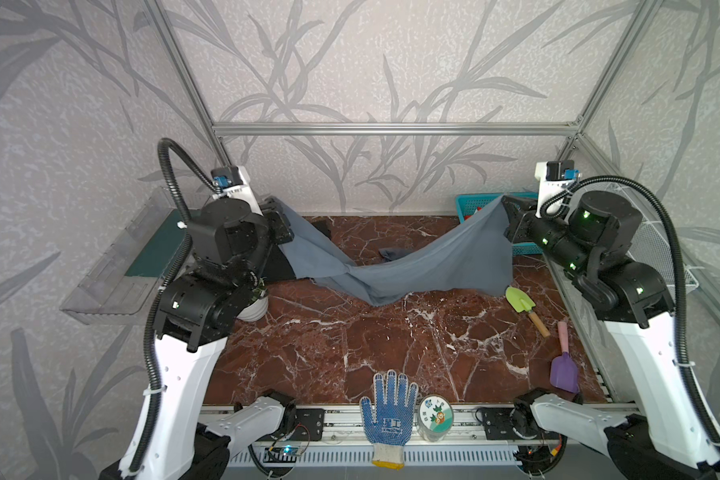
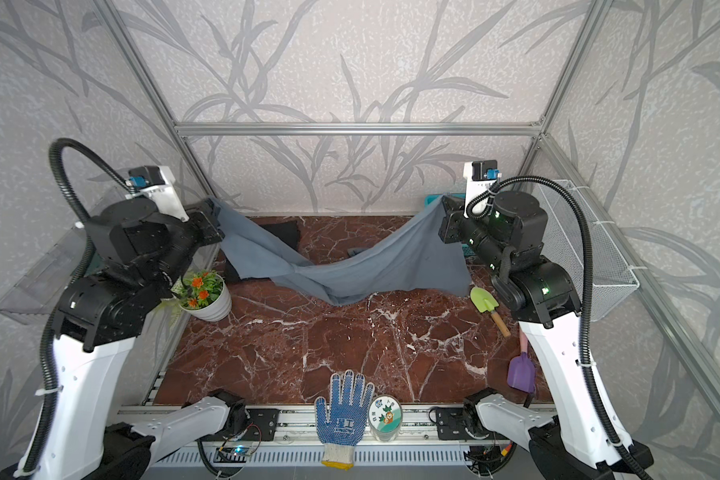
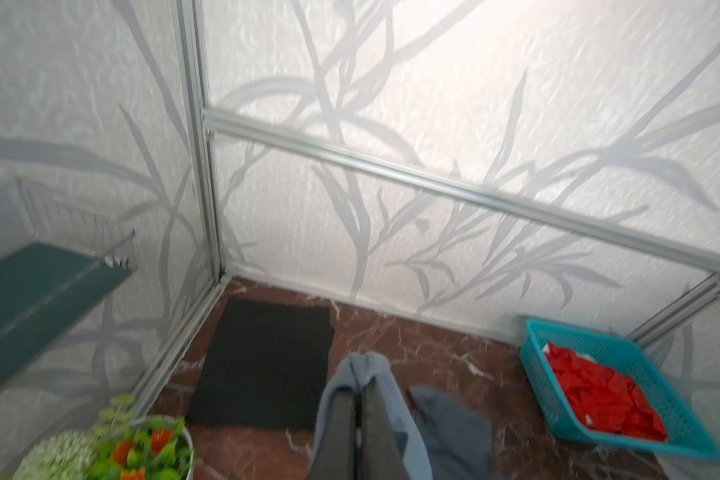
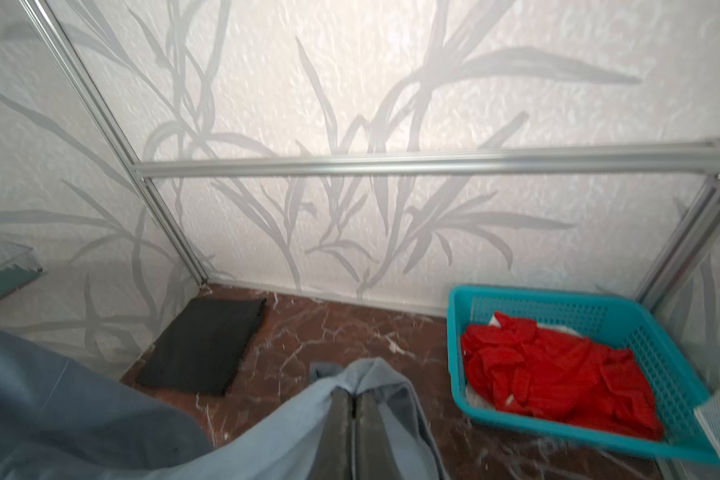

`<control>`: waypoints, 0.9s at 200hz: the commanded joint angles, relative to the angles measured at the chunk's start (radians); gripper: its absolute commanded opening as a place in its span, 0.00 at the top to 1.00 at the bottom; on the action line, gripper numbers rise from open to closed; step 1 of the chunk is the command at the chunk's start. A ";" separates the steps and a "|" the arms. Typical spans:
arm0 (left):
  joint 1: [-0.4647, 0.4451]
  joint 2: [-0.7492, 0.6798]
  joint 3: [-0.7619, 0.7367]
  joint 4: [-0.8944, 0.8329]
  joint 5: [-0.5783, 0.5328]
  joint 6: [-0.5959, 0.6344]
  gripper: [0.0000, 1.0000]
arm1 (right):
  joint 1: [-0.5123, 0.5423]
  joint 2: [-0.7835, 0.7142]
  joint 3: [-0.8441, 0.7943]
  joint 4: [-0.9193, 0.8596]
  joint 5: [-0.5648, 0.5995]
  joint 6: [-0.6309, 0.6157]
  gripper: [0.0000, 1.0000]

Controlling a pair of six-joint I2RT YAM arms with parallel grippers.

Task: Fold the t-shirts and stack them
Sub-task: 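Lift the grey t-shirt hem with both grippers and spread it apart, then raise the grey t-shirt high with both grippers, stretching it wide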

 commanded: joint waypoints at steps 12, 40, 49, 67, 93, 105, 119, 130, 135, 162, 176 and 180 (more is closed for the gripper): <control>0.006 0.113 0.316 -0.014 -0.019 0.124 1.00 | -0.004 0.034 0.194 0.072 -0.021 -0.039 1.00; 0.006 0.167 0.495 0.005 -0.024 0.189 1.00 | -0.004 0.057 0.341 0.051 -0.047 -0.050 1.00; 0.006 0.180 0.535 0.017 -0.032 0.213 1.00 | -0.004 0.056 0.370 0.061 -0.056 -0.060 1.00; 0.006 0.204 0.612 0.033 -0.035 0.260 1.00 | -0.004 0.058 0.435 0.071 -0.057 -0.072 1.00; 0.006 0.206 0.649 0.068 -0.059 0.308 1.00 | -0.004 0.110 0.591 -0.010 -0.072 -0.069 1.00; 0.006 0.184 0.632 0.103 -0.066 0.326 1.00 | -0.004 0.126 0.625 -0.017 -0.099 -0.057 1.00; 0.005 0.161 0.623 0.133 -0.076 0.355 1.00 | -0.004 0.135 0.646 -0.010 -0.123 -0.039 1.00; 0.004 0.139 0.617 0.149 -0.082 0.374 1.00 | -0.004 0.141 0.673 -0.010 -0.138 -0.029 1.00; 0.003 0.129 0.616 0.154 -0.082 0.381 1.00 | -0.004 0.143 0.685 -0.012 -0.143 -0.027 1.00; -0.008 0.063 0.599 0.180 -0.067 0.414 1.00 | -0.004 0.130 0.699 0.005 -0.184 0.011 1.00; -0.027 0.028 0.585 0.198 -0.069 0.441 1.00 | -0.004 0.123 0.707 0.014 -0.207 0.031 1.00; -0.033 0.019 0.583 0.202 -0.073 0.449 1.00 | -0.004 0.122 0.713 0.014 -0.211 0.035 1.00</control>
